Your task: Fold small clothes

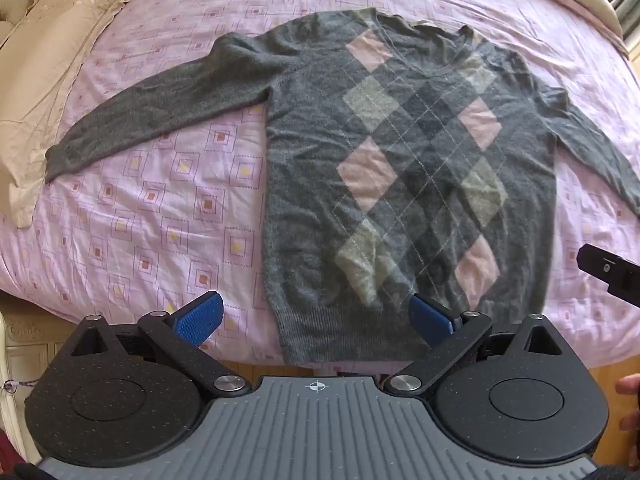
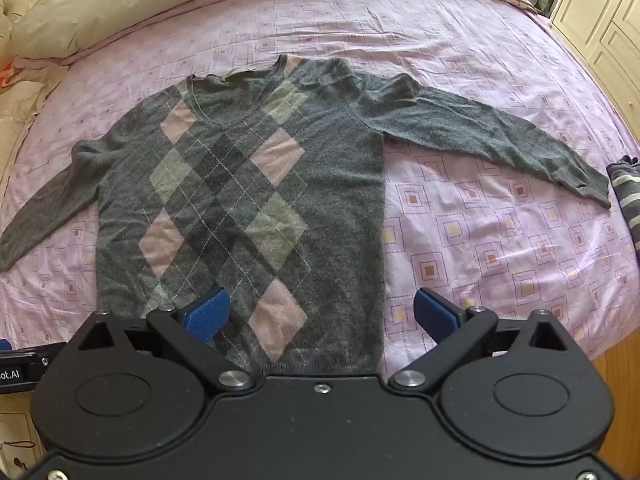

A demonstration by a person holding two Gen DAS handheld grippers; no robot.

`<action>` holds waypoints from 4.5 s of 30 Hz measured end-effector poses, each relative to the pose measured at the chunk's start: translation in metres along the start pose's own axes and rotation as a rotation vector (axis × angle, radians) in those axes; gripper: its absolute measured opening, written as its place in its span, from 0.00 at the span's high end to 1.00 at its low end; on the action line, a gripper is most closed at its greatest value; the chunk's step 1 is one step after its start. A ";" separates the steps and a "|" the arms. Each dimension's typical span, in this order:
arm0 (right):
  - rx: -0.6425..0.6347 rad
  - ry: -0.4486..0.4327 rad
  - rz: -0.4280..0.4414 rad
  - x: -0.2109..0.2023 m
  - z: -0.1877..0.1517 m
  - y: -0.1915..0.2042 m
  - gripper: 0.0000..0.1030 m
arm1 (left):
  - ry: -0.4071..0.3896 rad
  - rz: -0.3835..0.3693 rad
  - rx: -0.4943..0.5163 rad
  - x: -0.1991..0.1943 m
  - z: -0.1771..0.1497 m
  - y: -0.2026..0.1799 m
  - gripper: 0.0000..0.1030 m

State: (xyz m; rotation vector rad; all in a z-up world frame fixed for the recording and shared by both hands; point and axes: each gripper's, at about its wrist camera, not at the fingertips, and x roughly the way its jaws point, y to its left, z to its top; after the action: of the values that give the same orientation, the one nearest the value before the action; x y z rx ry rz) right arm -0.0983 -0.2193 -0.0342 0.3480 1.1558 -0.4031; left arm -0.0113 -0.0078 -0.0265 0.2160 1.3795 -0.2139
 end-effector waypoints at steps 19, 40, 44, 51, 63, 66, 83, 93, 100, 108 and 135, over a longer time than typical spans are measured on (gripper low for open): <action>-0.005 0.022 -0.002 0.004 -0.006 0.002 0.04 | 0.016 0.014 -0.031 0.007 0.002 0.009 0.03; -0.005 0.000 0.028 0.009 0.001 0.020 0.04 | 0.022 -0.004 -0.012 0.013 0.019 0.019 0.03; 0.011 0.011 0.037 0.010 0.002 0.025 0.04 | 0.026 -0.011 -0.002 0.016 0.023 0.022 0.03; 0.018 0.012 0.016 0.011 0.006 0.031 0.04 | 0.028 -0.029 0.009 0.022 0.033 0.027 0.03; 0.052 -0.002 0.037 0.018 0.016 0.030 0.04 | 0.034 -0.017 0.048 0.028 0.051 0.021 0.03; 0.050 -0.022 0.033 0.021 0.020 0.026 0.04 | 0.037 -0.005 0.057 0.029 0.055 0.017 0.03; 0.033 -0.161 0.113 0.052 0.057 -0.070 0.06 | -0.152 -0.021 -0.056 0.001 0.078 -0.044 0.03; 0.418 -0.097 -0.012 0.109 0.069 -0.259 0.25 | -0.398 0.003 -0.046 -0.023 0.077 -0.116 0.03; 0.573 -0.129 -0.154 0.121 0.066 -0.363 0.31 | -0.382 -0.009 -0.027 -0.015 0.075 -0.148 0.03; 0.663 -0.138 -0.162 0.139 0.059 -0.427 0.34 | -0.283 -0.059 0.004 0.001 0.075 -0.173 0.03; 0.665 -0.223 -0.001 0.119 0.092 -0.417 0.87 | -0.173 -0.052 -0.021 0.022 0.083 -0.139 0.13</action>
State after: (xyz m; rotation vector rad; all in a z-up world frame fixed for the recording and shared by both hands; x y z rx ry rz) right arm -0.1819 -0.6423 -0.1359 0.8565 0.7785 -0.8067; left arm 0.0331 -0.1647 -0.0369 0.1404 1.2159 -0.2551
